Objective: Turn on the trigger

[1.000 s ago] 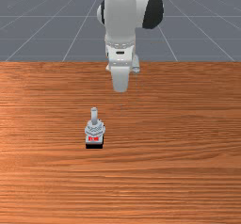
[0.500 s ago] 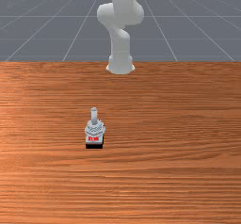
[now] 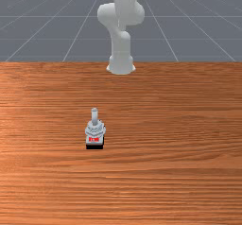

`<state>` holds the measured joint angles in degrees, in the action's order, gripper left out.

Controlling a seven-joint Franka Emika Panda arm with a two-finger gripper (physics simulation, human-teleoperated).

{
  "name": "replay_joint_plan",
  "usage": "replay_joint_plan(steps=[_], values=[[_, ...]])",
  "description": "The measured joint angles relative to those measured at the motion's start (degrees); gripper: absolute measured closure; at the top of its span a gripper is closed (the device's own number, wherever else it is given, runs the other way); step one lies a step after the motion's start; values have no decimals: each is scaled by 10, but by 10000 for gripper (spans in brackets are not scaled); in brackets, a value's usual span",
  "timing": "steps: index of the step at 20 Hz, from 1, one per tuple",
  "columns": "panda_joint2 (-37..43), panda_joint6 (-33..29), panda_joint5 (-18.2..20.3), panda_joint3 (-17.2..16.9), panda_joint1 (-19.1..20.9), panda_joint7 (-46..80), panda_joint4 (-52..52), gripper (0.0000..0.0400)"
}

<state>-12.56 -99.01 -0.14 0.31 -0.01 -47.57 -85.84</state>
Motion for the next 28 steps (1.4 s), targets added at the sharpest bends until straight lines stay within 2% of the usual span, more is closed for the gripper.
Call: replay_joint_plan(steps=[28], values=[[1,-13,-1,-1,-1,15,-15,400]])
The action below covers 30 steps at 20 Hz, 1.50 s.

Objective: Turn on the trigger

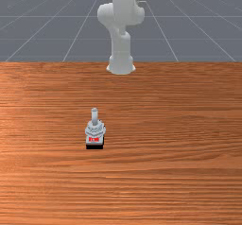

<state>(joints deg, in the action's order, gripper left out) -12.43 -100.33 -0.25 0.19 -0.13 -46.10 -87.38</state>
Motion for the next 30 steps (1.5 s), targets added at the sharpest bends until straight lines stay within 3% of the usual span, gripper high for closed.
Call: replay_joint_plan(steps=[14,15,16,18,20,22,23,24,25,26,27,28,29,30], values=[[0,-1,0,0,0,4,-2,400],[0,0,29,1,6,-14,-2,400],[0,-1,34,2,7,-16,-2,400],[0,-3,5,1,3,-16,-4,400],[50,-145,5,1,2,-1,-104,400],[64,-194,4,2,0,1,-135,400],[18,-53,9,10,7,-119,-45,400],[19,-64,9,9,6,-107,-56,400],[15,-63,-101,-3,-20,43,-65,400],[9,-57,-153,-6,-31,70,-73,400],[15,-99,-63,-1,-14,25,-90,400],[13,-109,-59,0,-14,23,-99,400],[11,-121,-23,-2,-12,64,-107,400],[6,-124,89,11,14,-62,-117,400]])
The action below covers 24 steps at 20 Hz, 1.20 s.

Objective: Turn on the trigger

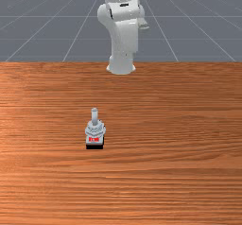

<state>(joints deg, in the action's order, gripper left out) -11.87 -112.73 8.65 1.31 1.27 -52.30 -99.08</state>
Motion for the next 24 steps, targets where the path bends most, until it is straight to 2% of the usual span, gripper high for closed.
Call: replay_joint_plan(steps=[1,2,5,6,9,10,11,12,15,16,17,18,19,20,21,22,23,24], values=[[-7,4,45,5,11,-27,-6,400],[-3,-36,-95,-15,-23,141,-20,400],[-13,-68,-94,-14,-22,119,-42,400],[4,-150,-94,-10,-17,77,-92,400],[5,-104,-91,-8,-16,56,-93,400],[25,-112,-90,-8,-15,38,-122,400],[33,-71,-92,-10,-17,72,-123,400],[54,-70,-91,-10,-17,72,-148,400],[118,-139,-92,-9,-17,71,-239,400],[118,-126,-118,-7,-18,92,-236,400],[115,-120,-171,-4,-20,133,-234,400],[112,-141,-145,-6,-20,113,-242,400],[91,-121,-102,-8,-19,79,-226,400],[93,-178,-107,-9,-20,128,-258,400],[80,-199,-108,-10,-21,135,-266,400],[66,-211,-22,-4,-10,20,-272,400],[59,-231,-103,-11,-21,124,-279,400],[53,-239,-101,-10,-19,104,-282,400]])
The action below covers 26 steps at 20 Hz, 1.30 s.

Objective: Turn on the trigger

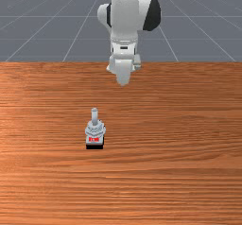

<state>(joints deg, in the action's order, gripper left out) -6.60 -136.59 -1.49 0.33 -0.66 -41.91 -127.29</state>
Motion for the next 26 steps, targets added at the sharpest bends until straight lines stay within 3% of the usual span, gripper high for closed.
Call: replay_joint_plan(steps=[2,3,4,7,8,9,12,15,17,18,21,22,26], values=[[-7,-9,0,0,0,2,-3,400],[-22,62,3,1,1,-14,28,400],[-13,68,3,1,1,-15,17,400],[24,52,3,1,1,-14,-32,400],[48,-28,1,0,1,-13,-79,400],[42,-3,1,-3,1,21,-65,400],[39,0,2,-25,15,75,-61,400],[32,-1,6,-45,45,-37,-53,400],[25,0,49,-46,57,-111,-49,400],[22,-16,13,-47,55,-95,-55,400],[6,-37,14,-47,56,-97,-60,400],[6,-39,-13,-49,51,-57,-62,400],[0,-44,-32,-50,46,-36,-62,400]])
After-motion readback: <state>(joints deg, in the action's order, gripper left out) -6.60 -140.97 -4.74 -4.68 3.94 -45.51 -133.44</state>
